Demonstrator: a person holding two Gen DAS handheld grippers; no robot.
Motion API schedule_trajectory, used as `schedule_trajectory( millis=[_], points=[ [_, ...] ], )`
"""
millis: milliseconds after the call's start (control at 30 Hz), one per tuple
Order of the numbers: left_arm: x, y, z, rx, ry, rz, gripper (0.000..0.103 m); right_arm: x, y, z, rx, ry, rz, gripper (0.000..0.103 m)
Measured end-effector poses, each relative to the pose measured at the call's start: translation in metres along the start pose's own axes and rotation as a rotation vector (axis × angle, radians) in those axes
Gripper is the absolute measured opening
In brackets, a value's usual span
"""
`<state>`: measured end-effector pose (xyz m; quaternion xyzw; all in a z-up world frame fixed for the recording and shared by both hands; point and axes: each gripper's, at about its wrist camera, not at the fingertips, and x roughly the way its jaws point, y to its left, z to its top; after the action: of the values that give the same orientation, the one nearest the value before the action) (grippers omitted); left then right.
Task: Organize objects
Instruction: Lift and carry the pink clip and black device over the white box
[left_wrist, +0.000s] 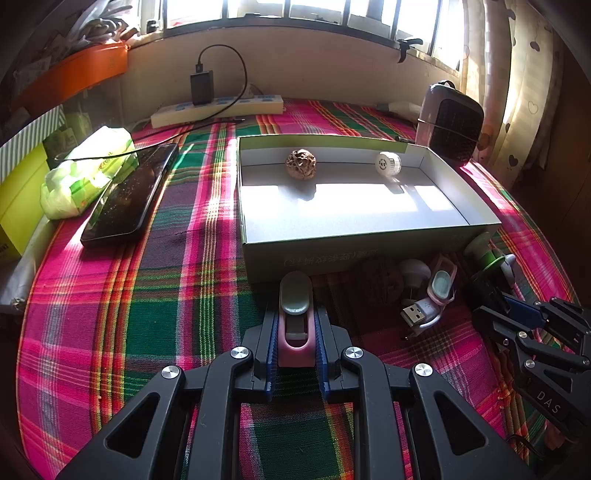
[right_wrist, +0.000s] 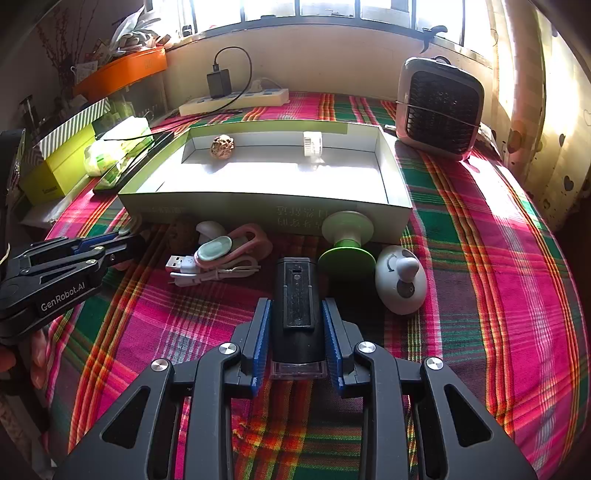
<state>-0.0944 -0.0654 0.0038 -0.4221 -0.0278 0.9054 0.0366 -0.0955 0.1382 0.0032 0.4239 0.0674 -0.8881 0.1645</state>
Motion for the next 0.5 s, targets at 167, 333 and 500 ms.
schedule_trajectory(
  millis=[167,333,500],
  points=[
    [0.000,0.000,0.000,0.001,0.003,0.000,0.016,-0.001,0.001,0.001,-0.001,0.001,0.006,0.029],
    [-0.003,0.000,-0.001,-0.001,0.004,-0.004,0.016,-0.004,-0.001,0.004,0.004,-0.012,0.026,0.029],
    [-0.013,-0.003,0.001,0.004,-0.014,-0.018,0.016,-0.009,-0.001,0.008,0.000,-0.023,0.037,0.029]
  ],
)
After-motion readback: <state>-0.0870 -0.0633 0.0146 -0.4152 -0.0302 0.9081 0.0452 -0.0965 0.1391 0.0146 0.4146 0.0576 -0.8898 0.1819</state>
